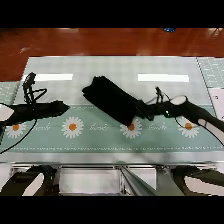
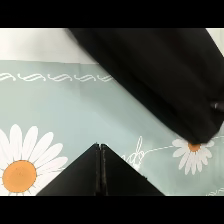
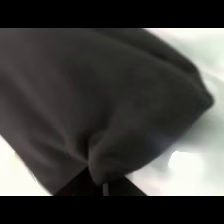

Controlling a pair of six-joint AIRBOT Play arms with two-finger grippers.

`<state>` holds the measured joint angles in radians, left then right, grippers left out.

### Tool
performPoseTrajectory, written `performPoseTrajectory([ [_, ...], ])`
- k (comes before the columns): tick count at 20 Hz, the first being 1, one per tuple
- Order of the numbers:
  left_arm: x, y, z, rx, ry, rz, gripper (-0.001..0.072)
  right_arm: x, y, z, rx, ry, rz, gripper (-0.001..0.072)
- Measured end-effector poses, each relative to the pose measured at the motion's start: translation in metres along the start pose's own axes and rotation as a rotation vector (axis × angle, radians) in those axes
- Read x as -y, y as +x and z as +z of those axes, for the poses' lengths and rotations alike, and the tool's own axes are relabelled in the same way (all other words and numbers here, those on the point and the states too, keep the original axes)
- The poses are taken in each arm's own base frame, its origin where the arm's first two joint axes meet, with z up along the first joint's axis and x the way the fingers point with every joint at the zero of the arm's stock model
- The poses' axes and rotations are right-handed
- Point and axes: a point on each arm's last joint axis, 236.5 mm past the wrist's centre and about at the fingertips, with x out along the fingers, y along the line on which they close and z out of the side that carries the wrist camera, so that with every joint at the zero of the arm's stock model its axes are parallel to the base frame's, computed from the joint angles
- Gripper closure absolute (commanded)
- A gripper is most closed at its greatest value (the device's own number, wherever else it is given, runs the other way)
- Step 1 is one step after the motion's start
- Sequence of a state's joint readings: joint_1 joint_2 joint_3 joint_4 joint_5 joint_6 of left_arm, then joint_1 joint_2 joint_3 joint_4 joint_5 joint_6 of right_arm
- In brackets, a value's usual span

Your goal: Fold the shirts.

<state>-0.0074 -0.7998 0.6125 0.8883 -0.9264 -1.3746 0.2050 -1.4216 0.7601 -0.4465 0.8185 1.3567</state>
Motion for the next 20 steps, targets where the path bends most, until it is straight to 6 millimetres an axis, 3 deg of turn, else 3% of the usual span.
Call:
performPoseTrajectory([
  [5,-0.003,0.004,-0.002,-0.014,-0.009,0.004,0.0687,-0.114,-0.017,0.055,0.067,-0.244,0.146,0.0689],
  [8,-0.003,0.007,-0.004,-0.03,-0.019,-0.001,0.0687,-0.18,-0.046,0.09,0.14,-0.376,0.173,0.0689],
  [11,0.0,0.008,-0.007,-0.043,-0.033,-0.018,0.0687,-0.224,-0.091,0.125,0.248,-0.457,0.151,0.0689],
  [13,0.002,0.008,-0.009,-0.05,-0.038,-0.025,0.0687,-0.24,-0.129,0.147,0.322,-0.473,0.141,0.0689],
  [15,0.003,0.008,-0.011,-0.059,-0.04,-0.029,0.0687,-0.24,-0.171,0.169,0.387,-0.458,0.122,0.0689],
  [20,0.005,0.008,-0.012,-0.066,-0.042,-0.035,0.0687,-0.205,-0.28,0.202,0.517,-0.35,0.076,0.0689],
])
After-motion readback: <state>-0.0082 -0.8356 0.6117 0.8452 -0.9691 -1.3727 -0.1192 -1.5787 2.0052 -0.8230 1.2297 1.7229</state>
